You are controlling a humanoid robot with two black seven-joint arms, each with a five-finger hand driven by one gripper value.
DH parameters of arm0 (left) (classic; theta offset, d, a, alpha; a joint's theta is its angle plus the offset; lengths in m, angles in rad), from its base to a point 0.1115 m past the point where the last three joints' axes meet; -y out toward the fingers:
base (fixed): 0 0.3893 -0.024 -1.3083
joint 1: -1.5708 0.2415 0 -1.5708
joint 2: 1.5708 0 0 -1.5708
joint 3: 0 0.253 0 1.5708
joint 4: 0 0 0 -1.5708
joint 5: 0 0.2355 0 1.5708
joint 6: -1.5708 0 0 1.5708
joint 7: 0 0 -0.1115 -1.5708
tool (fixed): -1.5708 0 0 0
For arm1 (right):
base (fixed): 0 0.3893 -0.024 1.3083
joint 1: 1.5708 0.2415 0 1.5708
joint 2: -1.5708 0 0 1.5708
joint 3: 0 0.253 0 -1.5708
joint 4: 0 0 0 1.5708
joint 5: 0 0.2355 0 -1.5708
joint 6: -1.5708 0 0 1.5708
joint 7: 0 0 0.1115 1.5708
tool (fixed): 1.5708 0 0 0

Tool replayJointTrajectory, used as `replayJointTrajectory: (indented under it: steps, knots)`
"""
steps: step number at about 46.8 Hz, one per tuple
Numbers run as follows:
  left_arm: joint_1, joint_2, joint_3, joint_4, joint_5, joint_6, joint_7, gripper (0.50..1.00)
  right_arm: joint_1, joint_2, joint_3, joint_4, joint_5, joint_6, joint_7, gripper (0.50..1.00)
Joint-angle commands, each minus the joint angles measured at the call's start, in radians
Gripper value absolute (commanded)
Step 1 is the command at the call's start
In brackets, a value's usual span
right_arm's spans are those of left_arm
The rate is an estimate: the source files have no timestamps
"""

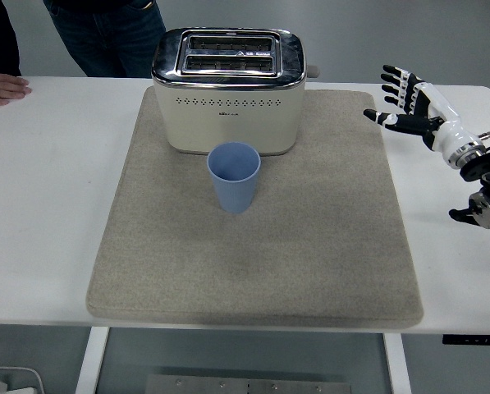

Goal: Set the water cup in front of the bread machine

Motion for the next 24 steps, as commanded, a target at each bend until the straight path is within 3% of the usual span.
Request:
replayJointTrajectory:
  steps: [1,6,15,24]
  knots:
    - [0.000,0.000,0.000,0.000,0.000,0.001,0.000,1.000,0.051,0.058,0.005,-0.117,0.038,-0.005,-0.007,0.919]
    - [0.000,0.000,0.001,0.000,0.000,-0.001,0.000,1.000,0.097,0.106,0.003,-0.206,0.101,0.002,-0.009,0.919]
    - [0.000,0.000,0.000,0.000,0.000,-0.001,0.000,1.000,0.131,0.143,-0.001,-0.224,0.138,0.004,-0.012,0.919]
    - [0.000,0.000,0.000,0.000,0.000,0.001,0.000,1.000,0.137,0.174,0.009,-0.227,0.143,-0.005,-0.075,0.919]
